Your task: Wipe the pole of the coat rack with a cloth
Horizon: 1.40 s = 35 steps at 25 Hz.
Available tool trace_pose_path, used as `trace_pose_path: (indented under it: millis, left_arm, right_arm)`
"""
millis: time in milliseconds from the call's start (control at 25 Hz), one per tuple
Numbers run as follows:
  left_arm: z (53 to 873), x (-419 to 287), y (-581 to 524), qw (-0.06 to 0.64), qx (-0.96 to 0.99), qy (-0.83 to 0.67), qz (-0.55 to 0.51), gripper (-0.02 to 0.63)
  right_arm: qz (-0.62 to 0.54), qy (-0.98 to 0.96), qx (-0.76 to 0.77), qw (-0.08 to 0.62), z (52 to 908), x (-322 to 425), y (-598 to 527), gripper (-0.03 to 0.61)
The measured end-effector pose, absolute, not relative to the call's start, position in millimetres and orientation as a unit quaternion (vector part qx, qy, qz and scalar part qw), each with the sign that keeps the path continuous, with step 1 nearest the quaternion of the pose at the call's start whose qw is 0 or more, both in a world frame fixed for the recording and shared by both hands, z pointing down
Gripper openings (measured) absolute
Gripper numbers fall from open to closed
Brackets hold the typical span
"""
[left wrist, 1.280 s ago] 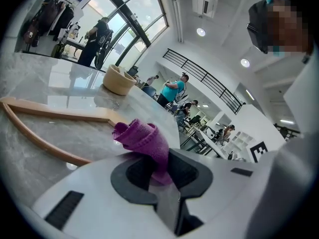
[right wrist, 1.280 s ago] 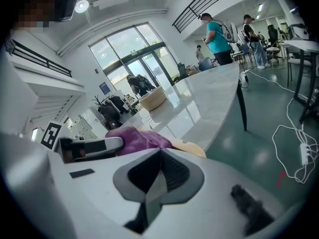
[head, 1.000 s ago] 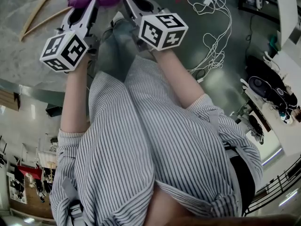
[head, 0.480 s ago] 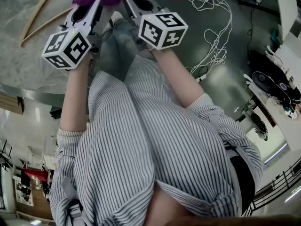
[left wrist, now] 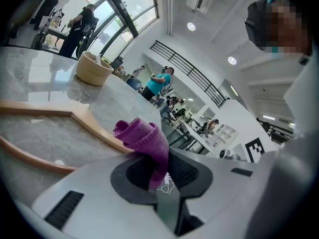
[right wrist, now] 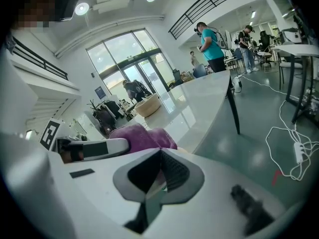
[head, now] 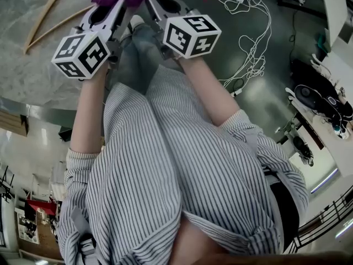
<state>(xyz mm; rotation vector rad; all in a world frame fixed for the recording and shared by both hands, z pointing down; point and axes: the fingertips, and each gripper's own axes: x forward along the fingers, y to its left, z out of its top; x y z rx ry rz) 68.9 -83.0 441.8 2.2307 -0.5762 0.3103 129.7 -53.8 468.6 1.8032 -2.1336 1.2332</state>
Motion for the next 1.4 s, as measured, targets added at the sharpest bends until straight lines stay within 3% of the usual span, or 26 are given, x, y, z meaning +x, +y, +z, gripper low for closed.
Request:
trace_pose_path:
  millis: [720,1400]
  left_arm:
    - [408.3,55.6,-72.6,0.382,0.888,-0.237,0.099,0.08]
    - [332.7,20.9,-103.2,0.336,0.899,-0.277,0.032,0.08]
  right_arm:
    - [0.374,-0.73,0.57,0.056,435.3,111.1,-60.0,0.015]
    - [0.273,-0.791,0.546,0.054,345.1,82.3,-96.7,0.015]
